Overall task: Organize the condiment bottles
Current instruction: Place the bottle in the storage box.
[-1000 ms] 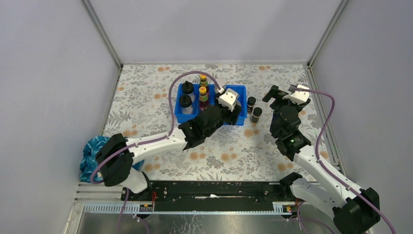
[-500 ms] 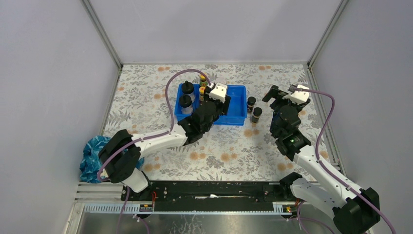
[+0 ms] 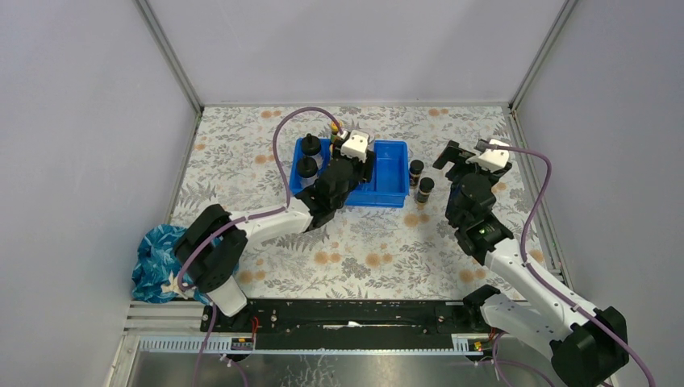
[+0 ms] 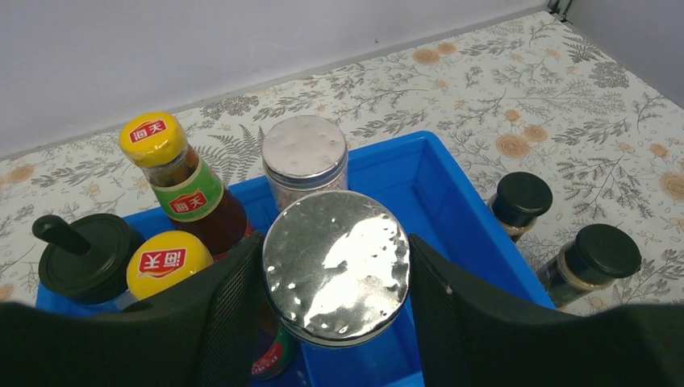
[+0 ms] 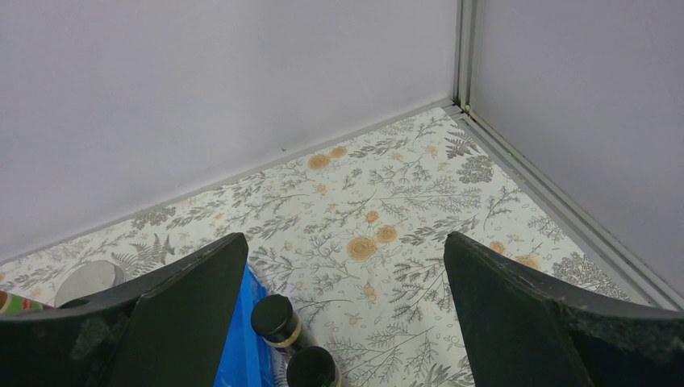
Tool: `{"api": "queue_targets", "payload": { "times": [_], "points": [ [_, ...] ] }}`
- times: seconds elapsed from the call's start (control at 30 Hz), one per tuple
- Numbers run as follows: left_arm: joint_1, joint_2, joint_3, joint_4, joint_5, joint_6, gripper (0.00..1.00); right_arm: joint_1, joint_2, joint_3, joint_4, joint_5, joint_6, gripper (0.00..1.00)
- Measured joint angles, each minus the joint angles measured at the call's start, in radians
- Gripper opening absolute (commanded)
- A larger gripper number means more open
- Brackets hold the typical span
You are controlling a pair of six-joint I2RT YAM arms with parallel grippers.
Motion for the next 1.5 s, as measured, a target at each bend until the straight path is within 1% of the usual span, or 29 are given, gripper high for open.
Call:
{"api": "queue_targets", "payload": {
  "times": [0.3, 0.6, 1.03, 1.5],
  "points": [
    [0.051, 0.026, 0.003, 0.046, 0.090, -0.031, 0.00, 0.000, 0.019, 0.000, 0.011, 0.000, 0.000, 1.00],
    [0.079, 0.074, 0.021, 0.027, 0.161, -0.043, 0.00, 0.000, 0.036, 0.000, 0.022, 0.000, 0.000, 1.00],
    [0.092, 0.089, 0.031, 0.018, 0.177, -0.075, 0.00, 0.000, 0.044, -0.004, 0.022, 0.000, 0.000, 1.00],
    [0.097, 0.091, 0.055, -0.059, 0.194, -0.113, 0.00, 0.000, 0.044, -0.006, 0.022, 0.000, 0.000, 1.00]
  ]
}}
